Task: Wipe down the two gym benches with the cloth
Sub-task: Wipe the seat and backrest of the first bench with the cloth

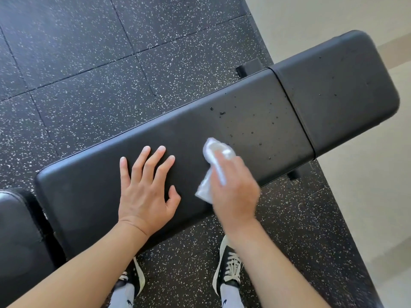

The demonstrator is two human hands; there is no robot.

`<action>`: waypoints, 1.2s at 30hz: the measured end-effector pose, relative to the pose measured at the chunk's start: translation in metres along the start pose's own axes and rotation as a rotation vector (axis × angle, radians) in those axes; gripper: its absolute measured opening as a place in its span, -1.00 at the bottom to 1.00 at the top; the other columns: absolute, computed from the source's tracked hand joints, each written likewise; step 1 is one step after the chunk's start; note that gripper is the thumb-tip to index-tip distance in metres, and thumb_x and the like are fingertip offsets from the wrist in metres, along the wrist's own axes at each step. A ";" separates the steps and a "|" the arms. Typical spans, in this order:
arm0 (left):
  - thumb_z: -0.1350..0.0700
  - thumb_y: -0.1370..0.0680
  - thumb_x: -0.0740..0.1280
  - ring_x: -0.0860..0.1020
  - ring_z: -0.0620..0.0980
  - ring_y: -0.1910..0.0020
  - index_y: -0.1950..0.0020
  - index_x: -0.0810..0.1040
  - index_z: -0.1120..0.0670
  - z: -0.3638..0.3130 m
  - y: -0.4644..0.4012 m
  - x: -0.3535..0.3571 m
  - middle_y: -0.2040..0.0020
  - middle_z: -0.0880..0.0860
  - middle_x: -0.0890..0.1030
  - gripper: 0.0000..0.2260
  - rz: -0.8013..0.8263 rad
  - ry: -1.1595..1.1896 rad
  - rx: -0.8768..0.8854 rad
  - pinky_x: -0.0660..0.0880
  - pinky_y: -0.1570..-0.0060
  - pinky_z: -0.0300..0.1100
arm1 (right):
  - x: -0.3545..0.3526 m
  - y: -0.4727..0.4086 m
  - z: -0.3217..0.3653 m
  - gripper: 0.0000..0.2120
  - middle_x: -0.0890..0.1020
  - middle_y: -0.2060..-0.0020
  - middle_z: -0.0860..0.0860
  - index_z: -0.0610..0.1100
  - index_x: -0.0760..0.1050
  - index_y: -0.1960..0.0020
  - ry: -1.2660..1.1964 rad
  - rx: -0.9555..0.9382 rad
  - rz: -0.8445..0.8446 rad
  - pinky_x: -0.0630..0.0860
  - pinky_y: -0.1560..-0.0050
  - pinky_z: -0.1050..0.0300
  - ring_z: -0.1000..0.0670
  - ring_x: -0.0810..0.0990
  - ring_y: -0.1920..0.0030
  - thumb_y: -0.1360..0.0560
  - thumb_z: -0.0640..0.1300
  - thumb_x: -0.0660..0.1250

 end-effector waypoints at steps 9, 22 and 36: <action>-0.03 -0.52 0.22 0.16 0.20 -0.66 -0.56 0.38 0.05 0.000 0.001 0.001 -0.63 0.06 0.30 -0.41 0.011 0.005 -0.003 -0.12 -0.62 0.37 | 0.006 0.013 0.033 -0.73 0.61 0.07 0.00 -0.07 0.63 -0.24 -0.097 -0.232 0.126 0.54 0.29 0.02 -0.05 0.54 0.25 -0.56 -0.14 0.34; -0.04 -0.52 0.23 0.20 0.21 -0.65 -0.54 0.41 0.04 0.000 0.000 -0.002 -0.61 0.07 0.34 -0.43 -0.008 0.002 0.007 -0.06 -0.60 0.40 | -0.012 -0.007 -0.020 -0.67 0.61 0.00 0.06 0.01 0.62 -0.29 0.022 -0.122 -0.046 0.42 0.20 0.24 0.04 0.54 0.14 -0.59 -0.17 0.25; -0.06 -0.52 0.22 0.19 0.25 -0.64 -0.47 0.43 0.10 0.001 0.000 0.001 -0.57 0.11 0.35 -0.46 0.027 -0.001 -0.003 -0.07 -0.59 0.43 | 0.042 -0.073 0.092 -0.70 0.58 -0.07 0.04 0.04 0.57 -0.27 -0.054 -0.140 0.241 0.44 0.23 0.08 -0.04 0.59 0.05 -0.59 -0.07 0.21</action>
Point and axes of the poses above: each hand's wrist, its own y-axis away from the middle knuckle, its own x-axis out of the palm, z = x × y, the point moved 7 cm from there along -y, towards the middle knuckle
